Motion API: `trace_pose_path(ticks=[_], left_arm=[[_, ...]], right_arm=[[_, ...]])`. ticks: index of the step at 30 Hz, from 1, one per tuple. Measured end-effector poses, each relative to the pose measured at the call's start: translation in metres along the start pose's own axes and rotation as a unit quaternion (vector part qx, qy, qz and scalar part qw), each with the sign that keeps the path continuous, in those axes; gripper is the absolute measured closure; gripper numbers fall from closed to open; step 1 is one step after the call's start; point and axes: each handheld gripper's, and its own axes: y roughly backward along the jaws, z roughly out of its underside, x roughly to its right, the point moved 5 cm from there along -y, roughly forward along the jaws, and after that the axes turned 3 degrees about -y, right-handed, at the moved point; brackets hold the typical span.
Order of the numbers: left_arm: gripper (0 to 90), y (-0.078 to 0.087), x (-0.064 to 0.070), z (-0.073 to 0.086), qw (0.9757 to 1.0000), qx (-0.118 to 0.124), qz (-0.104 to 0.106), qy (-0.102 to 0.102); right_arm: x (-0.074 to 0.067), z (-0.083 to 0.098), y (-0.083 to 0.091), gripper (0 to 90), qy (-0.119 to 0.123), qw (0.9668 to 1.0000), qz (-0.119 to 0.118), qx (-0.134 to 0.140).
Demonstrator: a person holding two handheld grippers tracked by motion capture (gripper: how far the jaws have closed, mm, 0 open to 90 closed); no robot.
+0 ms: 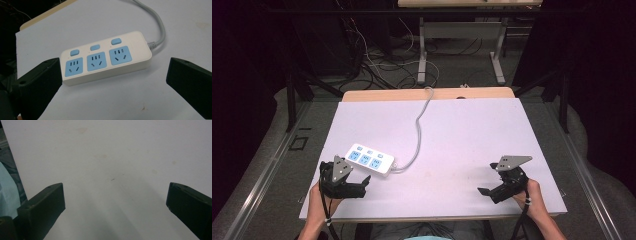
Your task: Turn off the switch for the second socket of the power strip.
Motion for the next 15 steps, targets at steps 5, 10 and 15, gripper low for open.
trace_pose_path(ticks=[5,10,15], left_arm=[[0.2,-0.002,-0.002,-0.004,1.0,-0.001,-0.001,0.001],[0.1,-0.007,-0.003,-0.007,1.0,-0.002,0.004,0.006],[0.1,-0.013,-0.008,-0.012,0.9998,0.006,0.008,0.015]], right_arm=[[0.001,0.0,0.0,1.5,0.003,1.0,0.002,-0.007],[0.0,0.0,0.0,1.5,0.0,1.0,-0.001,0.0],[0.0,0.0,-0.001,1.6,0.0,1.0,0.004,-0.001]])
